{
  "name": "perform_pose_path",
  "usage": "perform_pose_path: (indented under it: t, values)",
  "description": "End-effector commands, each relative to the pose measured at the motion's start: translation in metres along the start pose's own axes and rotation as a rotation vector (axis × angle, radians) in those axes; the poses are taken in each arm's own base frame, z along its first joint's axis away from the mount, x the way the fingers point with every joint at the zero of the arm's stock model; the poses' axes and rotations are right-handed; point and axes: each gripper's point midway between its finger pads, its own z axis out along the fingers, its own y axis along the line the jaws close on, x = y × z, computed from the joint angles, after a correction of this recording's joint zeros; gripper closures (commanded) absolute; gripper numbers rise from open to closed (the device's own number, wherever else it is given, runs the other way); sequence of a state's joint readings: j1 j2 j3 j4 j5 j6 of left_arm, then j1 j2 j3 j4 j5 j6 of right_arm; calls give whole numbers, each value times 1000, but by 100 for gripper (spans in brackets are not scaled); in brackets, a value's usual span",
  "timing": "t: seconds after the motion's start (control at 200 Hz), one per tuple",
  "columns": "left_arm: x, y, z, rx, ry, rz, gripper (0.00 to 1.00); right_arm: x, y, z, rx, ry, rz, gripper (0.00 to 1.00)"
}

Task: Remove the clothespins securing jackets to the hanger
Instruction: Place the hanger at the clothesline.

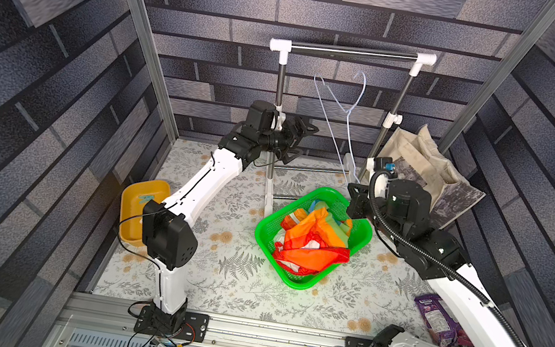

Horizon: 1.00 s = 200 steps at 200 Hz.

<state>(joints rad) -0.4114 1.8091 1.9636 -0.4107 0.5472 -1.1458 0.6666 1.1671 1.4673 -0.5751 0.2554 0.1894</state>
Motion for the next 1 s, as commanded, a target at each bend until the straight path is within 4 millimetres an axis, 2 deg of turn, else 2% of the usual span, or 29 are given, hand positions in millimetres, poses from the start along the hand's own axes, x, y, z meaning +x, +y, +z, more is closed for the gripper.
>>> perform_pose_path:
  t: [0.0, 0.12, 0.25, 0.406, 0.591, 0.751, 0.997]
  values:
    - [7, -1, -73, -195, -138, 247, 0, -30, -12, 13, 82, -10, -111, 100]
    - [9, 13, -107, -224, -248, 249, 0, -59, -17, 41, 91, 3, -121, 100]
    - [19, 38, -138, -256, -318, 214, 0, -71, -21, 77, 100, 48, -132, 100]
    - [32, 66, -174, -343, -398, 196, 0, -71, -29, 109, 106, 81, -116, 100]
    - [44, 80, -204, -378, -456, 178, 0, -55, -44, 143, 97, 154, -58, 100]
    - [50, 103, -217, -472, -468, 152, 0, -39, -47, 147, 100, 174, -32, 100]
    - [57, 141, -210, -606, -409, 167, 0, -22, -52, 124, 118, 164, 0, 100]
